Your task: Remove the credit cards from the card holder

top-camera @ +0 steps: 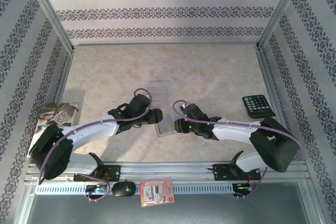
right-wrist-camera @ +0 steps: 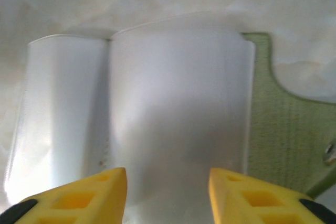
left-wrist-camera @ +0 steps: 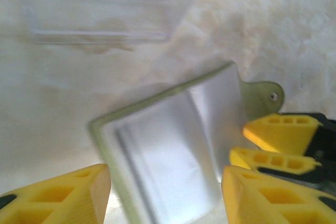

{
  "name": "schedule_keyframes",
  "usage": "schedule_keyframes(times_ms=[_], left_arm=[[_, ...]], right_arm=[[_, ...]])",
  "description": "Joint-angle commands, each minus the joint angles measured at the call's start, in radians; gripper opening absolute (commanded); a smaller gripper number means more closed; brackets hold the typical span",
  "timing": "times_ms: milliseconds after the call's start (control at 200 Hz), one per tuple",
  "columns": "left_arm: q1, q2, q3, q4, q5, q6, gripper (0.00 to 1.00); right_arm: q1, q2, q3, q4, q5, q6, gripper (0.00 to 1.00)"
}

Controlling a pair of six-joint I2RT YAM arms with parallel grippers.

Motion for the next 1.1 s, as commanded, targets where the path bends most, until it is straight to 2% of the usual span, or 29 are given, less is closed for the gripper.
schedule_keyframes(times_ms=[0,160,365,530,854,1094], left_arm=[[0.047,-0.110,-0.020,-0.106,-0.095,0.020,0.60],[0.110,-0.272,-0.035,-0.230,-0.214,0.036,0.63],[0.155,-0.441,-0.104,-0.286,-0.276,-0.006,0.65],[0.181,-0.484,-0.136,-0.289,-0.243,-0.014,0.65],[0.209,-0.480,-0.171,-0.250,-0.182,-0.014,0.65],[0.214,-0.477,-0.182,-0.243,-0.161,-0.019,0.65]], right_arm=[[0.028,-0.052,0.059,-0.078,0.055,-0.076,0.50],[0.101,-0.058,0.151,-0.174,0.113,-0.124,0.54],[0.159,0.121,0.320,-0.293,0.120,-0.154,0.57],[0.182,0.236,0.400,-0.342,0.119,-0.169,0.56],[0.238,0.344,0.486,-0.436,0.168,-0.186,0.57],[0.241,0.423,0.509,-0.458,0.166,-0.181,0.57]])
